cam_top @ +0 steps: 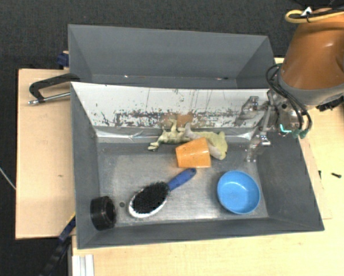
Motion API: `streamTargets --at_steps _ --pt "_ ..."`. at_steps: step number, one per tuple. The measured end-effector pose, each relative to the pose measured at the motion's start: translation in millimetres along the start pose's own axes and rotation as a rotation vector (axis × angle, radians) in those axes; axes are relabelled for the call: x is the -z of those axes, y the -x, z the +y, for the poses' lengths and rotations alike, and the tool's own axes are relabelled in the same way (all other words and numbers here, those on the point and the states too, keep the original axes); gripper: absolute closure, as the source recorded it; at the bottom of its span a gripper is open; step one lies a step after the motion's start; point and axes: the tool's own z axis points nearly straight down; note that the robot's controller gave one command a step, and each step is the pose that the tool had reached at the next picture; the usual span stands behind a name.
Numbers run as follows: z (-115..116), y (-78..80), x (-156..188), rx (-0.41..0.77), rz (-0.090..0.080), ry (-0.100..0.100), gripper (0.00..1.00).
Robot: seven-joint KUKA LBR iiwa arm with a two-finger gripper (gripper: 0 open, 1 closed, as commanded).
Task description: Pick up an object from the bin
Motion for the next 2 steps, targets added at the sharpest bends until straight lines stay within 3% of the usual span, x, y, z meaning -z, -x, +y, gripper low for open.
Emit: streamTargets --at_steps 1,2 --pt "-27.6 -19.4 -150.3 0.108 0.001 -0.001 0.00" --pt "-25.9 -16.8 -145.6 0.111 -0.007 -0.001 1.00"
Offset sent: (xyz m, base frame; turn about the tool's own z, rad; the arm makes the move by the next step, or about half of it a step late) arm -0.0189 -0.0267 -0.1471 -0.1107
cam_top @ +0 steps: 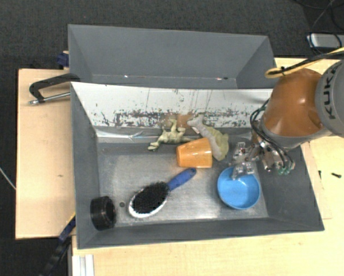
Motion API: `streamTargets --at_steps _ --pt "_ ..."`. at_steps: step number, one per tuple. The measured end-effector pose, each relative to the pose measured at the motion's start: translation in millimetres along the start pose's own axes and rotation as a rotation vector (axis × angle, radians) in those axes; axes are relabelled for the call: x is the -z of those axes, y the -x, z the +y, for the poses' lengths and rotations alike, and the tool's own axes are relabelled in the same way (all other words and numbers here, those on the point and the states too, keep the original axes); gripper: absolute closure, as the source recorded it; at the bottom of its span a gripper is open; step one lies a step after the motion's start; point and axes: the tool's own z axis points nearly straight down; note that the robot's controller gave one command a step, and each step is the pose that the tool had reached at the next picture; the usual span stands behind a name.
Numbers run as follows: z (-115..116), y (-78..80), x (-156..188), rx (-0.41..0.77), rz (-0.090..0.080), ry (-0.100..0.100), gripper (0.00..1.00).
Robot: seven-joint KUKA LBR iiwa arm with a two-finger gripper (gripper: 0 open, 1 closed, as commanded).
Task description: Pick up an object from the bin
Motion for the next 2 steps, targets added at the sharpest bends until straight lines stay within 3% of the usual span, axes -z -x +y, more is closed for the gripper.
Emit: streamTargets --at_steps 1,2 --pt "-10.2 -7.8 111.7 0.046 -0.013 -0.005 1.00" --pt "9.6 -1.9 279.9 -0.008 -0.015 -0.005 1.00"
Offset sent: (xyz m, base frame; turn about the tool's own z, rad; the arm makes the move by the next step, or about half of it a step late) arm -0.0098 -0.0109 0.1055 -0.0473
